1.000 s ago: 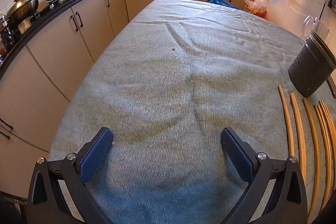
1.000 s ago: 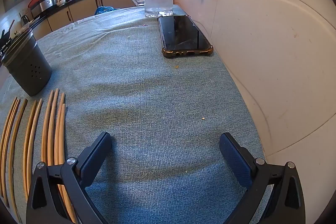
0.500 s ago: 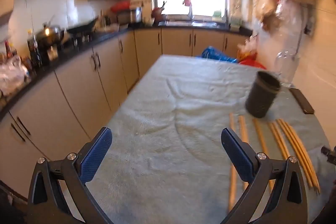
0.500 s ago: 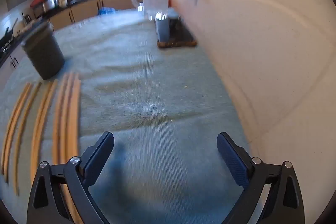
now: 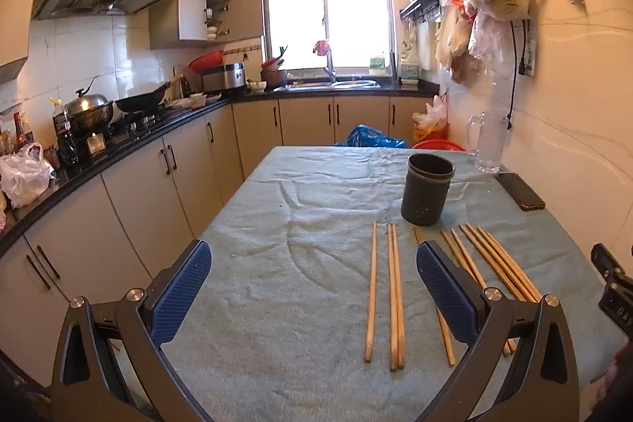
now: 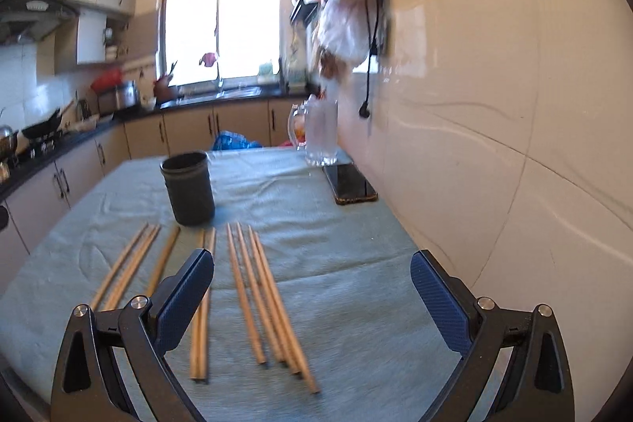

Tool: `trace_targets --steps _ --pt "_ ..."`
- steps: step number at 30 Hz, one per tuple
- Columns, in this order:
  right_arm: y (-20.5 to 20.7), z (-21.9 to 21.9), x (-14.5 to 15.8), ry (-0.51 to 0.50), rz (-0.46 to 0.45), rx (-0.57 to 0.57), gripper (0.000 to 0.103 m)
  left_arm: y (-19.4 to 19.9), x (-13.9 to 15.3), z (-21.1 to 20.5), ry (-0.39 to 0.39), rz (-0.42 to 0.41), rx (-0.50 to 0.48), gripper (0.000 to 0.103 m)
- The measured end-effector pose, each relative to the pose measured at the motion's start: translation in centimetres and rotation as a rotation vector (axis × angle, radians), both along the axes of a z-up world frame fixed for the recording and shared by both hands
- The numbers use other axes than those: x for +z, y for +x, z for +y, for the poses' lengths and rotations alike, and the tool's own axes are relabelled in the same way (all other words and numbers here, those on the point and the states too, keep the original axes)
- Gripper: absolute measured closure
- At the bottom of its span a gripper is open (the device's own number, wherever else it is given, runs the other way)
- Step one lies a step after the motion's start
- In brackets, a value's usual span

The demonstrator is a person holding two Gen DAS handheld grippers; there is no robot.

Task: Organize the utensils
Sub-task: 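Move both tools over the row of wooden chopsticks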

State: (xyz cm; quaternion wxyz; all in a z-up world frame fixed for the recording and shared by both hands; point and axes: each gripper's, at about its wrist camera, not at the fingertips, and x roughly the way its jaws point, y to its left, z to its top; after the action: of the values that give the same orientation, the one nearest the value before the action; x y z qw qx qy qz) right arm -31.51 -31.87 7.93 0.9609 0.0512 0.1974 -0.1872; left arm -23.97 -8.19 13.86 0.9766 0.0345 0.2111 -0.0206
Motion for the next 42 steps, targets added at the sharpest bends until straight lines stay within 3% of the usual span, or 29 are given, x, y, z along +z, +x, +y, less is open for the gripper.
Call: trace_targets --steps 13,22,42 --pt "-2.5 1.9 1.5 -0.020 -0.110 -0.042 0.001 -3.4 0.0 -1.6 0.018 -0.053 -0.087 0.000" --pt "-2.5 1.7 0.9 0.007 -0.099 -0.046 0.001 -3.5 0.1 -2.0 0.070 -0.027 -0.013 0.000" --pt "-5.3 3.3 2.5 0.000 -0.183 -0.034 0.000 -8.4 3.1 -1.6 0.044 -0.095 -0.039 0.000"
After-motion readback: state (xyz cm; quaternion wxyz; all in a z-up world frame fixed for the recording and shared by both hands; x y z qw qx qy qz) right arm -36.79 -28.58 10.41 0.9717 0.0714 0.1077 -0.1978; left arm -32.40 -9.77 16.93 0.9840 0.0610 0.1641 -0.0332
